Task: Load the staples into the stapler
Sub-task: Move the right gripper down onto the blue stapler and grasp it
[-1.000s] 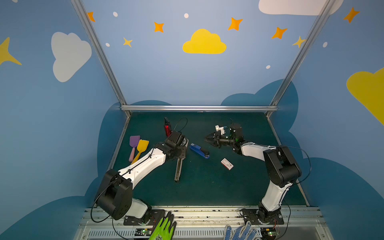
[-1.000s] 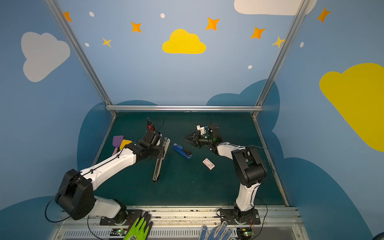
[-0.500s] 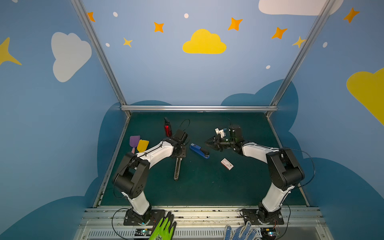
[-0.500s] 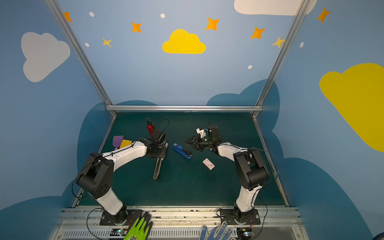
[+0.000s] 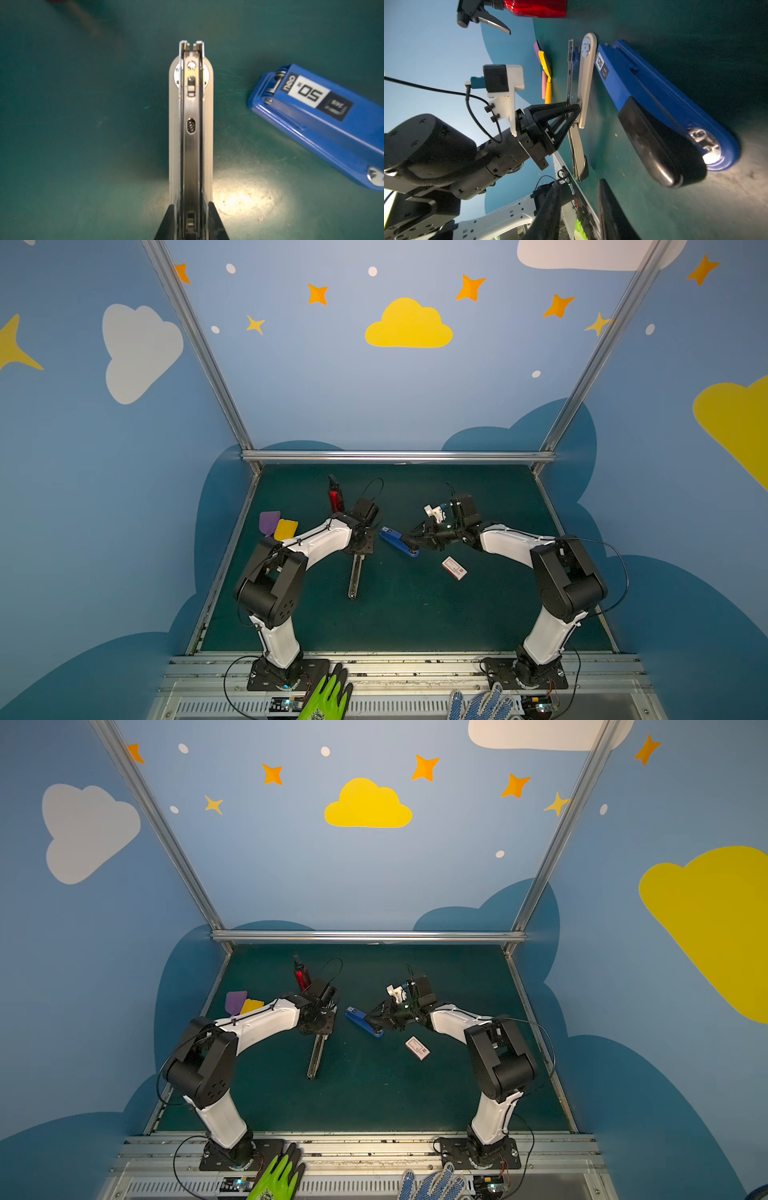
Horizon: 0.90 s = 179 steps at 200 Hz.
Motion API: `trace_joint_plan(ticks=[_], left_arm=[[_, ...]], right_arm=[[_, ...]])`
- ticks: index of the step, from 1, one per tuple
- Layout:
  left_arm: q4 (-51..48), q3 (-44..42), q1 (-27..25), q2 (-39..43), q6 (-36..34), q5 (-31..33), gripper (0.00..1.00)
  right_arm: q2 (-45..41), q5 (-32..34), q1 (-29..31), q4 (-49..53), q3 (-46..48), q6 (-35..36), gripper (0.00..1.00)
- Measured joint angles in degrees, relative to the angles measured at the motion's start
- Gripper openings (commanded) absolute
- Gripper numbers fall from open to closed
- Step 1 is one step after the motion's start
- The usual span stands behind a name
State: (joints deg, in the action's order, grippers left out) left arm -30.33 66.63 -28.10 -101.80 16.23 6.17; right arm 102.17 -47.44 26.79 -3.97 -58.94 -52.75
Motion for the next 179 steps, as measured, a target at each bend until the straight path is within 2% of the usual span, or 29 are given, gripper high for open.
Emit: trace_joint_plan(ticks=[58, 118, 143, 179], left_arm=[[-0.9, 0.0, -0.9, -1.0, 0.1, 2.2, 0.35], [-2.9, 0.0, -1.5, 0.0, 0.7, 2.5, 0.47], [-3.6, -0.2, -2.3, 3.4, 1.8, 2.3, 0.52], [-3.0, -3.5, -3.7, 13.9, 4.8, 0.9, 0.58]], right_arm=[[-1.4, 2.5, -0.3, 8.2, -0.2, 4.9, 0.34], [-4.5, 8.3, -0.9, 19.9, -5.1, 12.2, 0.39], [-4.5, 12.1, -0.8, 26.3, -8.9, 16.0, 0.40], [-2.3, 18.7, -0.2, 37.4, -19.4, 22.5, 0.43]])
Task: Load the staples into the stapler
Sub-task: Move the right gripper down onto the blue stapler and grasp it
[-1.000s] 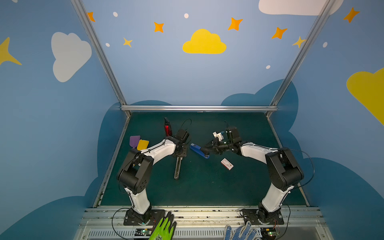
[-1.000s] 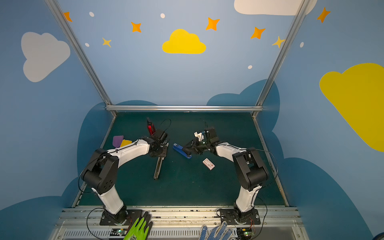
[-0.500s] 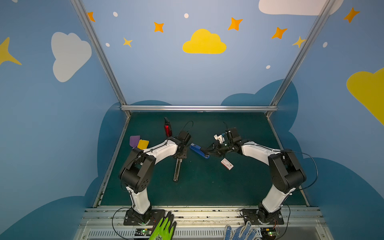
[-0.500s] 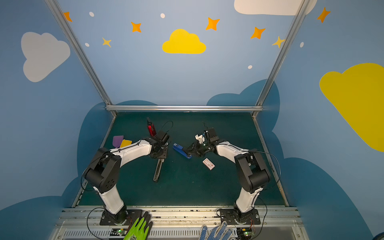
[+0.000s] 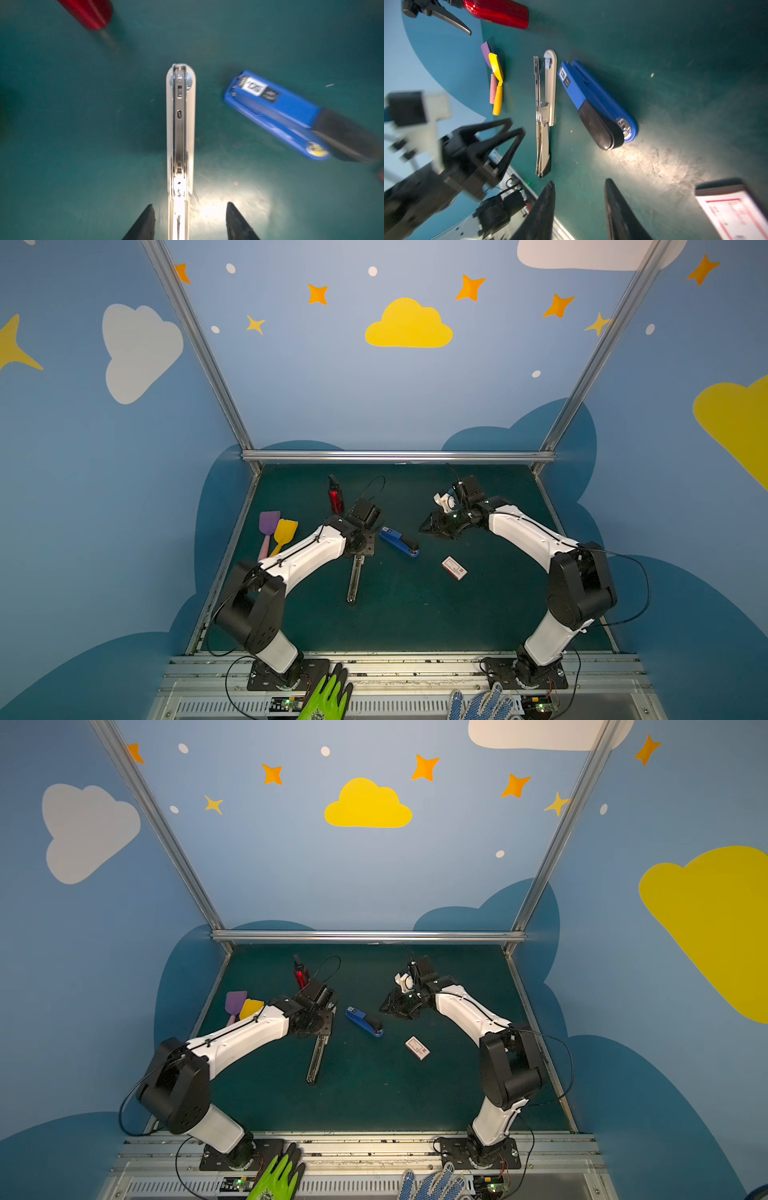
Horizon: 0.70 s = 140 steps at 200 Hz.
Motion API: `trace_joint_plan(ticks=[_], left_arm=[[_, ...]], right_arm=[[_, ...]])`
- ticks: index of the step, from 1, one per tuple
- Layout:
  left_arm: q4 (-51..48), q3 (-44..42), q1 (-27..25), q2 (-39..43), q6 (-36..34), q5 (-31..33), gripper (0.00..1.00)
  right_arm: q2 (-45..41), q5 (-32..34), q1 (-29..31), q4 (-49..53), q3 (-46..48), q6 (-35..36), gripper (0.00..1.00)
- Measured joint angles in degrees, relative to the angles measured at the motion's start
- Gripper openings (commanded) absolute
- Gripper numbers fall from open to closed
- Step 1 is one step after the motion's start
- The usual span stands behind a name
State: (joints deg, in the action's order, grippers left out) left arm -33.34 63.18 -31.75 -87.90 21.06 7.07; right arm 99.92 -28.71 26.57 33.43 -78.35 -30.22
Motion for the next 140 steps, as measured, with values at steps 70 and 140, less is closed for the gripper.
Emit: trace_joint_plan(ticks=[70, 140], left_arm=[[1.9, -13.0, -0.2, 13.7, 7.7, -5.2, 0.63], [4.3, -15.3, -0.2, 16.4, 10.7, -6.9, 0.64]], right_arm=[[15.4, 10.3, 5.6, 16.3, -18.9, 10.0, 0.51], [27.5, 18.4, 11.6, 26.3, -33.6, 14.4, 0.51]])
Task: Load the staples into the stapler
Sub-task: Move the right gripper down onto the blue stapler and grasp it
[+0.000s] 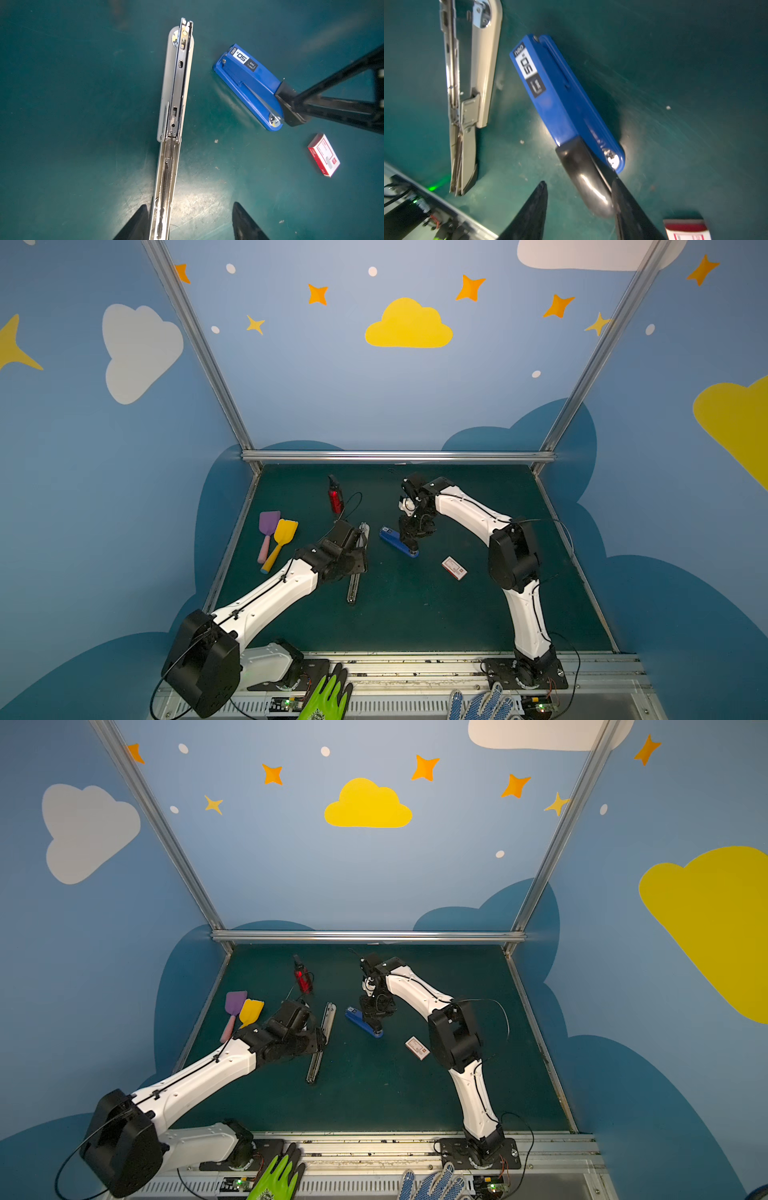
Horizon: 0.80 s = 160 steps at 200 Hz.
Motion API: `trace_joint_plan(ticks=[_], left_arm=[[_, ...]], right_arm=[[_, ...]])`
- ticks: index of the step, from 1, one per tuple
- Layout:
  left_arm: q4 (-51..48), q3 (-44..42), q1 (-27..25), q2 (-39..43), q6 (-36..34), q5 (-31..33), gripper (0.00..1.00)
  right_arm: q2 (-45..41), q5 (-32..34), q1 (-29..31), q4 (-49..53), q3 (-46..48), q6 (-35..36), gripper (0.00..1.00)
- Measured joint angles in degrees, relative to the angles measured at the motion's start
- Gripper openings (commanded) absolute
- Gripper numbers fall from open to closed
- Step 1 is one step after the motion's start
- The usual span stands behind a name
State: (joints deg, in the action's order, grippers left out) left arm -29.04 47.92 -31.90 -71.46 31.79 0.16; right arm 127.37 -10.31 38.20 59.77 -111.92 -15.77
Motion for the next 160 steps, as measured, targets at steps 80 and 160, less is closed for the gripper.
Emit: trace_joint_plan(ticks=[80, 160], left_arm=[[0.5, -0.9, 0.0, 0.0, 0.3, -0.9, 0.64], [0.8, -0.9, 0.0, 0.3, 0.3, -1.2, 0.64]], right_arm=[[10.6, 2.8, 1.2, 5.4, -12.9, -0.1, 0.41], [2.1, 1.2, -5.6, -0.2, 2.1, -11.5, 0.31]])
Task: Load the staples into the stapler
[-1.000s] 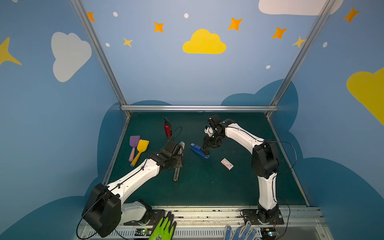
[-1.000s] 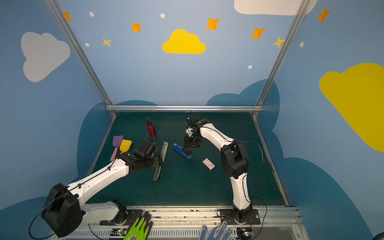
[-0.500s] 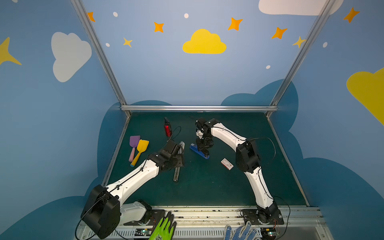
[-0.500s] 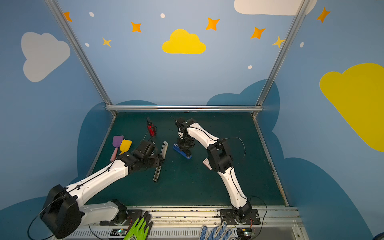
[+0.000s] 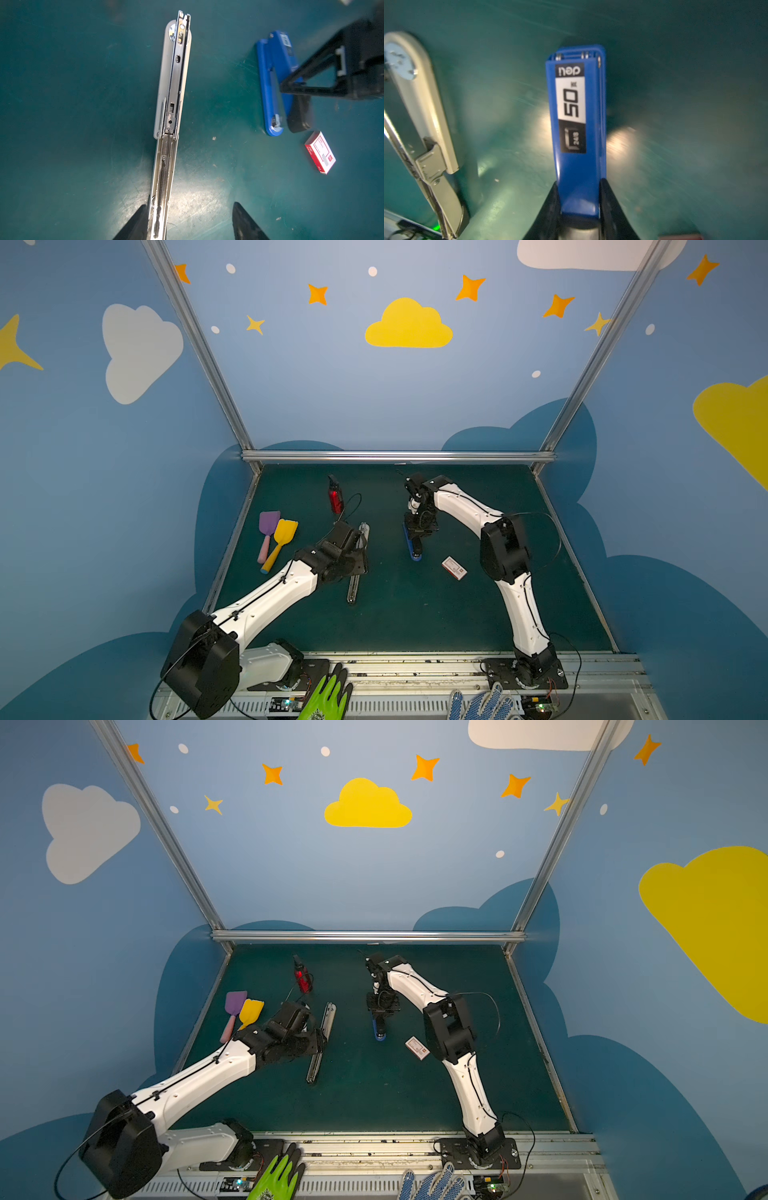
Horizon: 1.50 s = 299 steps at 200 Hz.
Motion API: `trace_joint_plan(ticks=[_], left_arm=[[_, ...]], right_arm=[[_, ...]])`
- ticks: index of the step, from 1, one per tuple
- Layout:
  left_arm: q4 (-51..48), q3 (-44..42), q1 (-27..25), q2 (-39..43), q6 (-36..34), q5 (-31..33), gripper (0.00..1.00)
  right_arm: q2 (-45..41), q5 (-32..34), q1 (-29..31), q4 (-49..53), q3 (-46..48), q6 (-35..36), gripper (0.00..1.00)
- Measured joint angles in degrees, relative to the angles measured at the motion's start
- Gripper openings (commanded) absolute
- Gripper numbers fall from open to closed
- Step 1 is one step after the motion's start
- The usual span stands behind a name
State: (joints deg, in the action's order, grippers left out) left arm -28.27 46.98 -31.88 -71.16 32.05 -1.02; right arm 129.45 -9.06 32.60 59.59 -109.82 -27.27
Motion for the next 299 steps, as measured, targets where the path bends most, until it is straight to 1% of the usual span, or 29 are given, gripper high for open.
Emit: trace_joint_plan(ticks=[14, 24, 38, 58, 82, 124, 157, 185, 197, 213, 222, 227, 229, 230, 236, 260, 278, 299], left_arm=[[0.4, 0.0, 0.0, 0.0, 0.0, -0.3, 0.64], [0.7, 0.0, 0.0, 0.0, 0.0, -0.5, 0.64], [0.9, 0.0, 0.0, 0.0, 0.1, -1.0, 0.64], [1.1, 0.0, 0.0, 0.0, 0.2, -1.1, 0.64], [1.3, -0.1, 0.0, 0.0, 0.2, -1.1, 0.64], [1.5, -0.5, 0.0, 0.0, 0.3, -1.1, 0.64], [1.4, -0.5, 0.0, 0.0, 0.3, -1.1, 0.64], [1.1, -0.5, 0.0, 0.1, 0.4, -1.0, 0.64], [0.9, -0.5, 0.0, 0.6, 0.4, -1.0, 0.65], [0.9, -0.5, 0.0, 1.9, 0.9, -0.8, 0.65], [1.0, -0.5, 0.0, 2.9, 1.2, -0.8, 0.66], [1.1, -0.6, 0.0, 3.3, 1.4, -0.8, 0.67], [1.2, -0.6, 0.0, 3.4, 1.4, -0.8, 0.67], [1.2, -0.7, 0.0, 3.6, 1.4, -0.8, 0.67], [1.4, -0.9, 0.0, 4.2, 1.6, -0.9, 0.68], [2.1, -1.6, 0.1, 5.7, 1.9, -1.2, 0.68], [2.1, -1.7, 0.3, 6.3, 2.2, -1.3, 0.68], [2.0, -2.2, 0.3, 7.3, 2.5, -1.3, 0.69]], right_arm=[[-3.8, -0.6, -1.9, -2.2, 6.5, -3.1, 0.42], [-5.5, -1.2, -3.0, -3.3, 9.4, -4.7, 0.44], [-7.3, -2.5, -3.7, -4.8, 12.3, -6.7, 0.45], [-8.9, -4.6, -3.1, -7.2, 14.9, -8.3, 0.45], [-11.1, -7.6, -1.9, -9.9, 18.3, -9.5, 0.43], [-11.9, -12.7, 0.6, -12.8, 19.6, -10.3, 0.43], [-9.1, -16.1, 2.5, -13.4, 13.7, -8.3, 0.43], [-8.4, -18.9, 3.3, -14.4, 11.5, -2.3, 0.44], [-8.6, -19.3, 3.3, -14.3, 11.5, 1.0, 0.46], [-9.6, -18.5, 3.3, -13.5, 12.5, 6.3, 0.52], [-10.9, -17.2, 3.3, -12.8, 13.3, 9.3, 0.59], [-11.6, -16.4, 3.3, -12.3, 13.7, 11.0, 0.62], [-12.0, -16.1, 3.3, -12.2, 13.8, 11.3, 0.69], [-12.2, -15.8, 3.3, -12.1, 13.8, 11.8, 0.76], [-13.2, -14.8, 3.3, -11.5, 14.0, 13.9, 0.80], [-16.3, -11.1, 3.2, -10.6, 13.4, 21.7, 0.81], [-16.4, -9.4, 3.2, -10.7, 11.9, 27.7, 0.79], [-15.9, -8.8, 3.2, -11.1, 11.6, 34.8, 0.79]])
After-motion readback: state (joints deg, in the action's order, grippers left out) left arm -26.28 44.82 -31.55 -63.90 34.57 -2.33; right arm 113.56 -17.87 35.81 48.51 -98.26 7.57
